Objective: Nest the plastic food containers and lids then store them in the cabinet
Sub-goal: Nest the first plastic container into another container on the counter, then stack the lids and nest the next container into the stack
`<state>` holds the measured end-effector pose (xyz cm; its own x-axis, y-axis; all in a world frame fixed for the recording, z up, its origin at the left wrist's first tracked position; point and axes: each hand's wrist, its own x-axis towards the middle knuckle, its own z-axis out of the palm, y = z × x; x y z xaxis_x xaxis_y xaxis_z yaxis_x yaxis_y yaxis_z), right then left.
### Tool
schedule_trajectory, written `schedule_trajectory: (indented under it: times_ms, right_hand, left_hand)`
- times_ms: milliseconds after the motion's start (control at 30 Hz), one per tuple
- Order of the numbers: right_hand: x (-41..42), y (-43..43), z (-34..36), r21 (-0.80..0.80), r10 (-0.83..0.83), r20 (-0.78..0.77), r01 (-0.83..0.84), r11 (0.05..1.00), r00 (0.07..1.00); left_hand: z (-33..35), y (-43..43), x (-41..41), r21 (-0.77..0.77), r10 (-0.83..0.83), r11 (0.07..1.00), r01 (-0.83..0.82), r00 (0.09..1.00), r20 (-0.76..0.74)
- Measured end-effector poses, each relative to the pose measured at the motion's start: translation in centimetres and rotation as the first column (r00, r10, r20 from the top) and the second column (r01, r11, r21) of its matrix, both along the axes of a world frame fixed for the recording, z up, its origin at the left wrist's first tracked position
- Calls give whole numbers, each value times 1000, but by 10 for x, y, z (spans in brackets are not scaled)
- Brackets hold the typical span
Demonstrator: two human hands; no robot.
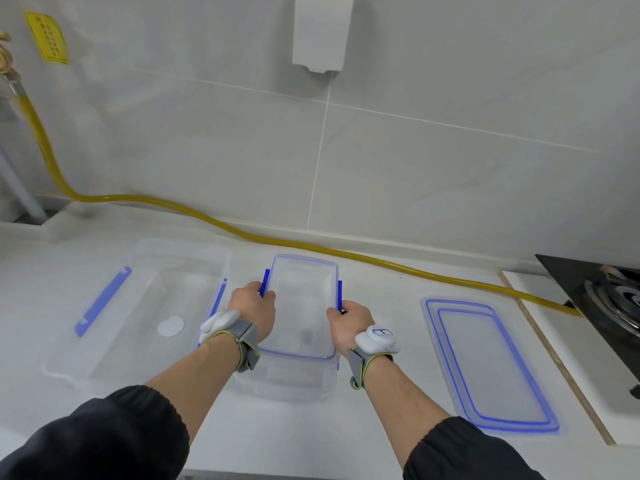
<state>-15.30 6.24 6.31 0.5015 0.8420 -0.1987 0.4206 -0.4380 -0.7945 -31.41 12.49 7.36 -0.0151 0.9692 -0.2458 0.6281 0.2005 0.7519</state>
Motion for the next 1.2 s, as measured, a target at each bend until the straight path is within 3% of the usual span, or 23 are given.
schedule_trajectory:
  times_ms: [500, 900, 1200]
  right_hand:
    - [-11, 8, -19, -188, 13, 111, 8, 982, 994]
    - [-11, 19, -26, -204, -1, 165, 35, 978, 986]
    - [13, 1, -20, -176, -25, 148, 51, 983, 989]
  left_hand:
    - [-26, 14, -4, -129, -167, 982, 141, 960, -225]
    - [-23, 17, -2, -155, -125, 983, 96, 975, -185]
    - [-25, 6, 12, -66, -78, 995, 68, 986, -150]
